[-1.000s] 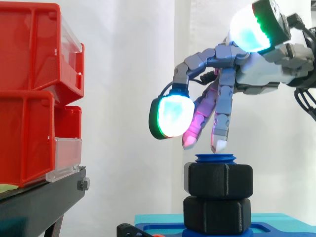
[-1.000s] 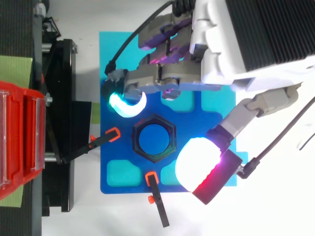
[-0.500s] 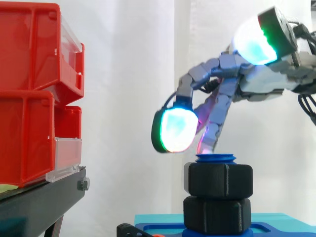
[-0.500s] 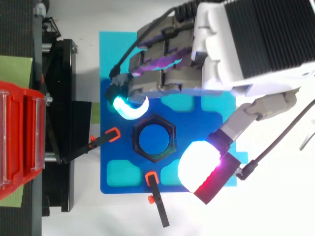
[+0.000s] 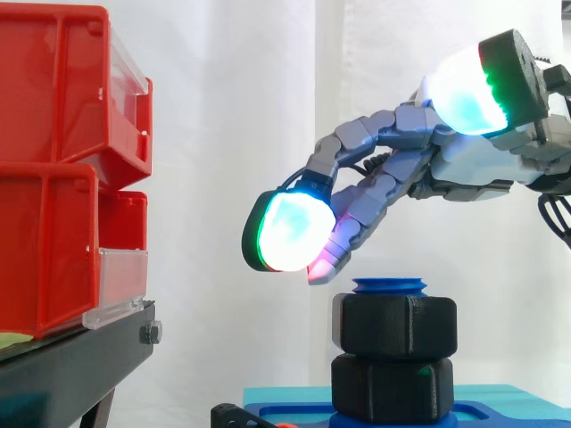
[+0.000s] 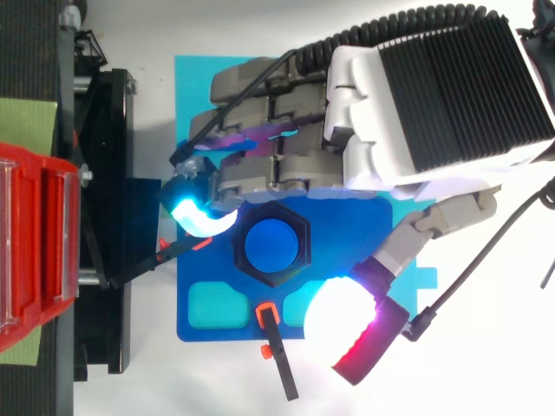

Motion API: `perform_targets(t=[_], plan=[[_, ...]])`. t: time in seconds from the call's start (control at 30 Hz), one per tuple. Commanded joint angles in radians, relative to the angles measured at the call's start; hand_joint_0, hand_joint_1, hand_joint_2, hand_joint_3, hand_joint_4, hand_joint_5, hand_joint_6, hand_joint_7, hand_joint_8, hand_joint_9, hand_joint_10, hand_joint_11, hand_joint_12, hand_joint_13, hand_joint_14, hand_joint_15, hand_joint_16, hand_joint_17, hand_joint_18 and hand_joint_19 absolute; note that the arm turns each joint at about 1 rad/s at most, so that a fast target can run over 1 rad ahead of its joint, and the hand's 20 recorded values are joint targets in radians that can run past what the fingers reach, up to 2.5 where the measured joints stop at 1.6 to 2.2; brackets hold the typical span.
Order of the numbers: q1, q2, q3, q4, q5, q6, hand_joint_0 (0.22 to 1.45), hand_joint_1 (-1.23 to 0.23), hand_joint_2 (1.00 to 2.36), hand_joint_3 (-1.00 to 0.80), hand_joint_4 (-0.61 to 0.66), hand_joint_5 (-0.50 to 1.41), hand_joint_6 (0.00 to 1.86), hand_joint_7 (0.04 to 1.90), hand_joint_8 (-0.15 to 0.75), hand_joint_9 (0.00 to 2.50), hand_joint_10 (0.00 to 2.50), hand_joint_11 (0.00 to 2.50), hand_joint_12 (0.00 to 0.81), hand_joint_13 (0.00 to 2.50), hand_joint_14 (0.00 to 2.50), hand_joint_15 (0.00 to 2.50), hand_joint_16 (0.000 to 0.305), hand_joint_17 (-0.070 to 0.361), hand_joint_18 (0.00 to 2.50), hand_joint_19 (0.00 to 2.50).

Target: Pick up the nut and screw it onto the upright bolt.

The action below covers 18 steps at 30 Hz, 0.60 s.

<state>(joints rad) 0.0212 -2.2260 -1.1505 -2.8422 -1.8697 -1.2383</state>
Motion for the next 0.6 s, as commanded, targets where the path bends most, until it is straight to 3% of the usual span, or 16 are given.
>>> perform_targets(t=[0.0,0.3,0.57], plan=[[0.000,0.000,0.000,0.009,0.001,0.000,0.40,-0.14,1.00,-0.50,0.17,-0.20,0.50,0.62,0.330,0.73,0.00,0.00,0.461,0.39,0.00,0.00,0.067,0.151,0.35,0.02],[0.003,-0.009,-0.002,0.004,0.001,0.000,0.40,-0.16,1.00,-0.50,0.17,-0.20,0.50,0.62,0.324,0.66,0.00,0.00,0.460,0.31,0.00,0.00,0.067,0.151,0.24,0.00],[0.017,-0.007,-0.012,-0.008,0.001,0.000,0.40,-0.17,1.00,-0.50,0.16,-0.20,0.50,0.62,0.325,0.64,0.00,0.00,0.460,0.30,0.00,0.00,0.067,0.152,0.21,0.00]])
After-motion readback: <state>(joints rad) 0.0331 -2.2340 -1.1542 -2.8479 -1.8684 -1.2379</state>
